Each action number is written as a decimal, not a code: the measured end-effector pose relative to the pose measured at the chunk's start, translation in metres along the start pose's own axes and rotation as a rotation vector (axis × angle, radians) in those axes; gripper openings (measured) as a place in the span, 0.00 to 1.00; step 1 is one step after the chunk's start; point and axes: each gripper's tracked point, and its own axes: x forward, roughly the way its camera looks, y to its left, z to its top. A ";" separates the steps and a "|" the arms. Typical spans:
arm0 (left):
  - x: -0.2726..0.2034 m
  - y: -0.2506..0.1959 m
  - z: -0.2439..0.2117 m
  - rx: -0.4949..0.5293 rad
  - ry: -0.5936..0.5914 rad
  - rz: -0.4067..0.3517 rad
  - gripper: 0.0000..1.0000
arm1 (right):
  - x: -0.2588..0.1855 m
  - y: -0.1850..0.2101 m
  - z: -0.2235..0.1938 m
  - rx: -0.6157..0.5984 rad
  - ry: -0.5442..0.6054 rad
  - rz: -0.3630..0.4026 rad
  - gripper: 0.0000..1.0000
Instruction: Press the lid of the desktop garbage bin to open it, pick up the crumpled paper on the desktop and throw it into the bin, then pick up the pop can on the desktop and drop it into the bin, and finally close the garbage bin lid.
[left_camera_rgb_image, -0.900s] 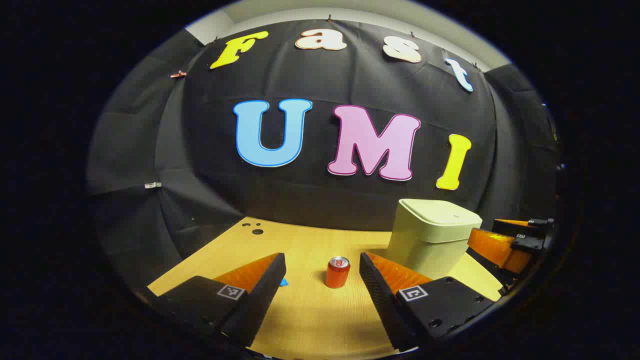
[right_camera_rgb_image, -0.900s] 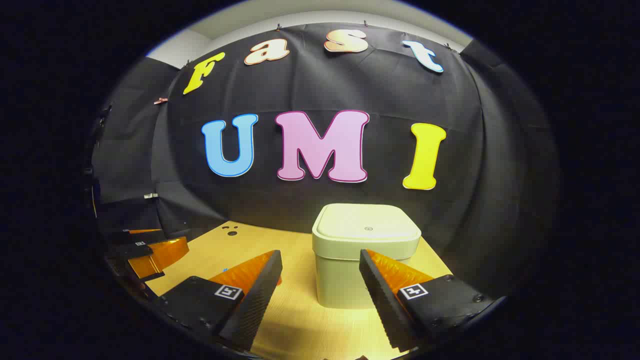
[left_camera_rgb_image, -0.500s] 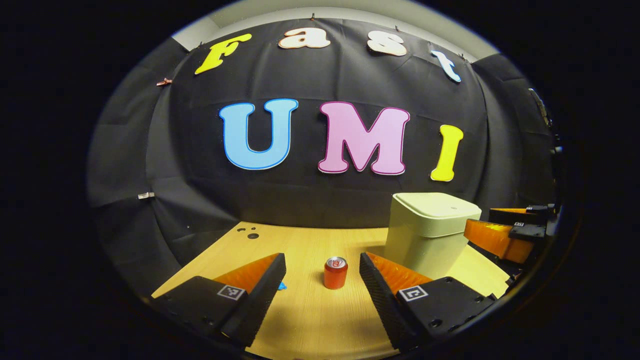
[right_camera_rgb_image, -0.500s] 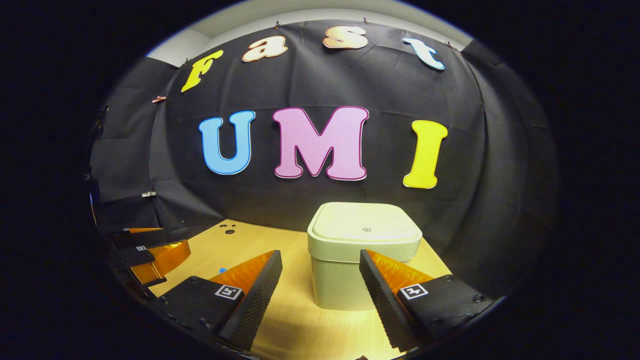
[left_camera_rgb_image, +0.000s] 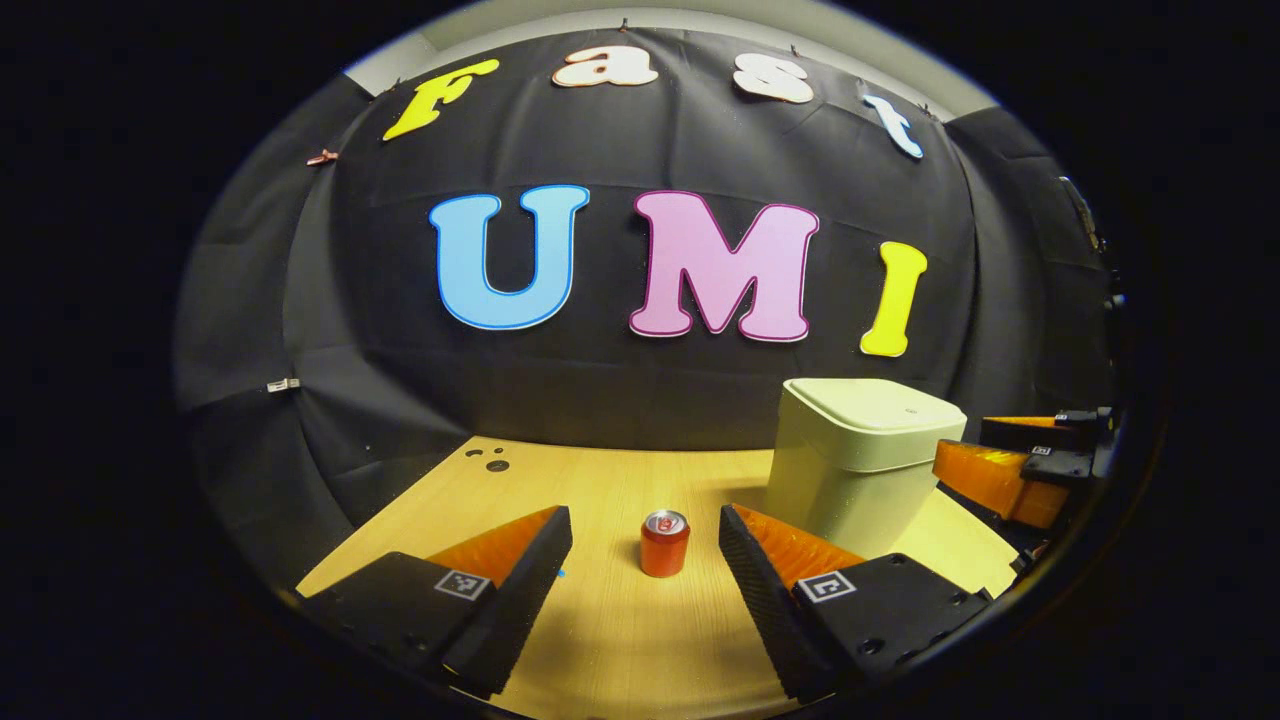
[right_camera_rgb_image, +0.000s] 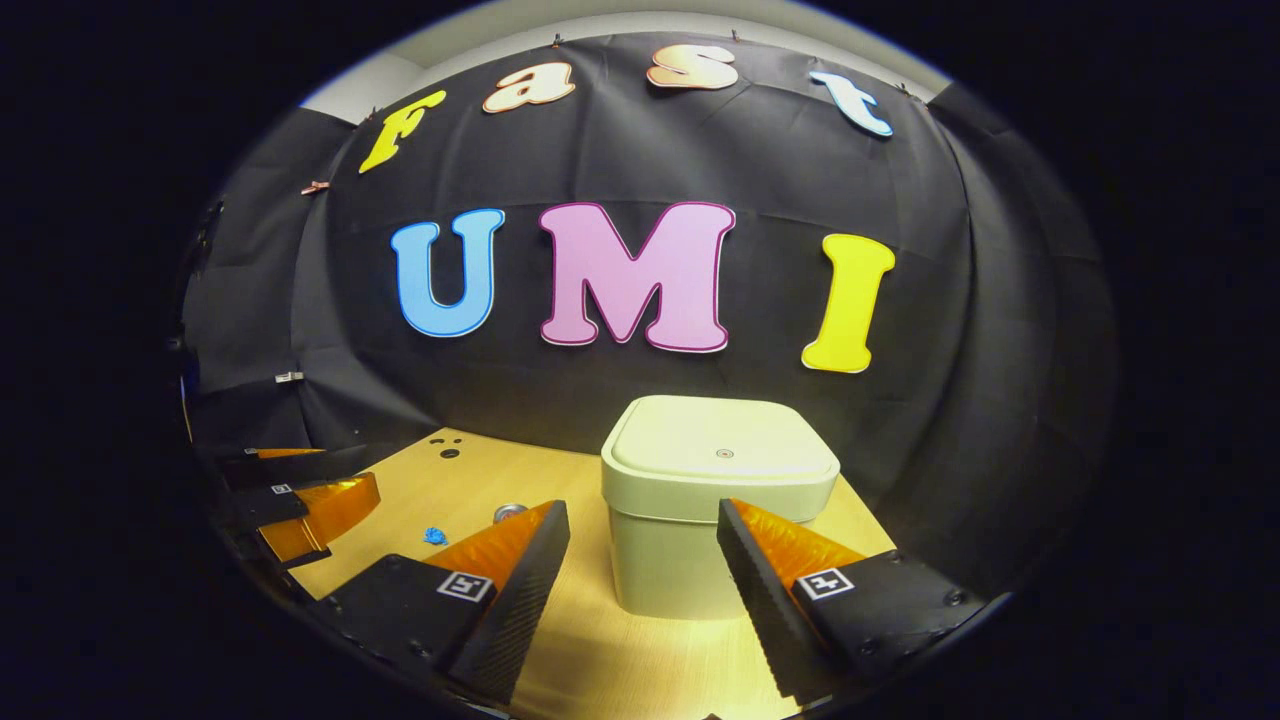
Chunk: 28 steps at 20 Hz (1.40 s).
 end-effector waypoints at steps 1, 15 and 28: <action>0.002 0.000 0.001 -0.001 0.002 -0.001 0.96 | 0.000 -0.003 0.002 -0.009 -0.008 -0.006 0.91; 0.009 -0.003 -0.001 0.012 0.015 -0.012 0.95 | 0.011 0.005 0.008 -0.019 -0.029 0.008 0.71; 0.005 0.002 -0.003 0.010 0.019 0.022 0.99 | 0.021 0.014 0.013 0.004 -0.040 0.058 0.06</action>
